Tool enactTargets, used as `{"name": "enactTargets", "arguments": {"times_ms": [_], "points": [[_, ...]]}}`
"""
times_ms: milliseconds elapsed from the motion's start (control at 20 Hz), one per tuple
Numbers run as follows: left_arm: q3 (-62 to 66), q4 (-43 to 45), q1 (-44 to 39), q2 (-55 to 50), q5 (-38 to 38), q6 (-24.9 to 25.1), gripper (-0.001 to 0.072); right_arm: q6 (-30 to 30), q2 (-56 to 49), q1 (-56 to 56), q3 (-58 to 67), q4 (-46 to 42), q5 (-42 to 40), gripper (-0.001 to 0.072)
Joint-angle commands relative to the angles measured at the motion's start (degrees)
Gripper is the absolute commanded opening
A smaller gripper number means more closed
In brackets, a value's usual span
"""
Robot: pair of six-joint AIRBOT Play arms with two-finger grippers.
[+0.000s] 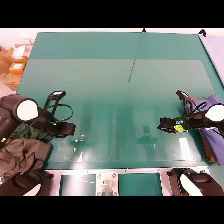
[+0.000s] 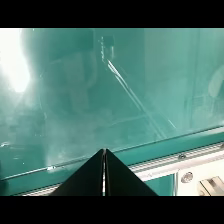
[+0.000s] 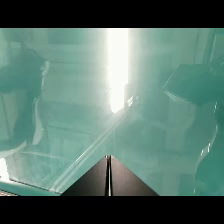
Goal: Fold the shirts.
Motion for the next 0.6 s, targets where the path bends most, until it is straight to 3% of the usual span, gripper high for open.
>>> {"name": "enactTargets", "arguments": {"times_ms": [0,100,250,300,350,450,550], "points": [[-0.11,0.02,-0.02,0.07,-0.55,-1.03,0.0026,0.0,0.07,0.09,-0.04,0.02,0.0,0.0021],[-0.09,1.64,-0.02,0.07,-2.38,-1.36,0.0026,0.0,0.04,0.09,-0.04,0.02,0.0,0.0021],[-0.09,16.68,-0.02,0.07,-7.17,-3.02,0.003,0.0,0.04,0.09,-0.04,0.02,0.0,0.0021],[-0.11,23.45,-0.02,0.07,-7.87,-3.15,0.0334,0.0,0.04,0.09,-0.04,0.02,0.0,0.0021],[-0.11,30.56,-0.02,-0.04,-7.34,-5.03,0.072,0.02,0.04,0.09,-0.04,0.02,0.0,0.0022],[-0.11,41.57,1.36,-0.17,-4.68,-5.79,0.072,0.0,0.04,0.09,-0.04,0.02,0.0,0.0021],[-0.11,41.53,8.46,-1.49,0.26,-4.87,0.072,0.02,0.04,0.09,-0.04,0.02,0.0,0.0021]]}}
